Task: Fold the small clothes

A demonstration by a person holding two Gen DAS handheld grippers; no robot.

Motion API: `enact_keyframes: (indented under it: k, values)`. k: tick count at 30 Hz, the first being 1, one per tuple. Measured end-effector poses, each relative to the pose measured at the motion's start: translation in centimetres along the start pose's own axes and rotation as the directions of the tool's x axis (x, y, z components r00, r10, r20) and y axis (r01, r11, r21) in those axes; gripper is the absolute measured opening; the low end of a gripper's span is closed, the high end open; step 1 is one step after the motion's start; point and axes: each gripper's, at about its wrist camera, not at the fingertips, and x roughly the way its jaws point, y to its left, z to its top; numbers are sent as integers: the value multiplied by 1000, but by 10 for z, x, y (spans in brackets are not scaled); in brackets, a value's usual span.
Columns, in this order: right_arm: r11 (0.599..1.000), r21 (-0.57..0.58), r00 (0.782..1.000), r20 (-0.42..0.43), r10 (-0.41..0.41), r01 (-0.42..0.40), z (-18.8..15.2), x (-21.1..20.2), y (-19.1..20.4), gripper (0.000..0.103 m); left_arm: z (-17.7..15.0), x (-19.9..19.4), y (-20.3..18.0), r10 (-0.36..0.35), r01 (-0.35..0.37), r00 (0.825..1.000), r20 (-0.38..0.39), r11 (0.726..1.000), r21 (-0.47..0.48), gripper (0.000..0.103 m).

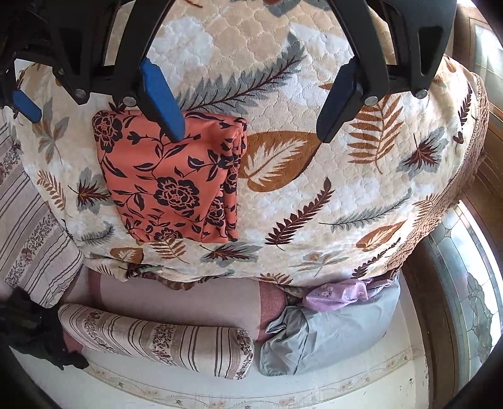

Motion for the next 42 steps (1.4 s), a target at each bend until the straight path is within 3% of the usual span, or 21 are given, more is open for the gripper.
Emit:
enact_keyframes:
  k: [2, 5, 8, 13, 42]
  values:
    - [1000, 3, 1000, 5, -3, 3, 2, -2, 0, 94, 3, -4, -1, -3, 3, 1000, 12, 1000, 0, 86]
    - [1000, 10, 1000, 19, 1, -2, 7, -6, -2, 94, 6, -11, -3, -1, 1, 999, 37, 1000, 9, 97]
    - [1000, 10, 999, 34, 9, -9, 11, -9, -2, 94, 6, -21, -8, 20, -23, 996, 82, 999, 34, 98]
    - [1000, 17, 999, 29, 20, -20, 14, -8, -3, 94, 7, -24, -16, 35, -42, 995, 89, 996, 81, 98]
    - [1000, -30, 1000, 18, 8, -7, 25, 3, 9, 94, 17, -6, -19, 19, -21, 998, 53, 999, 45, 98]
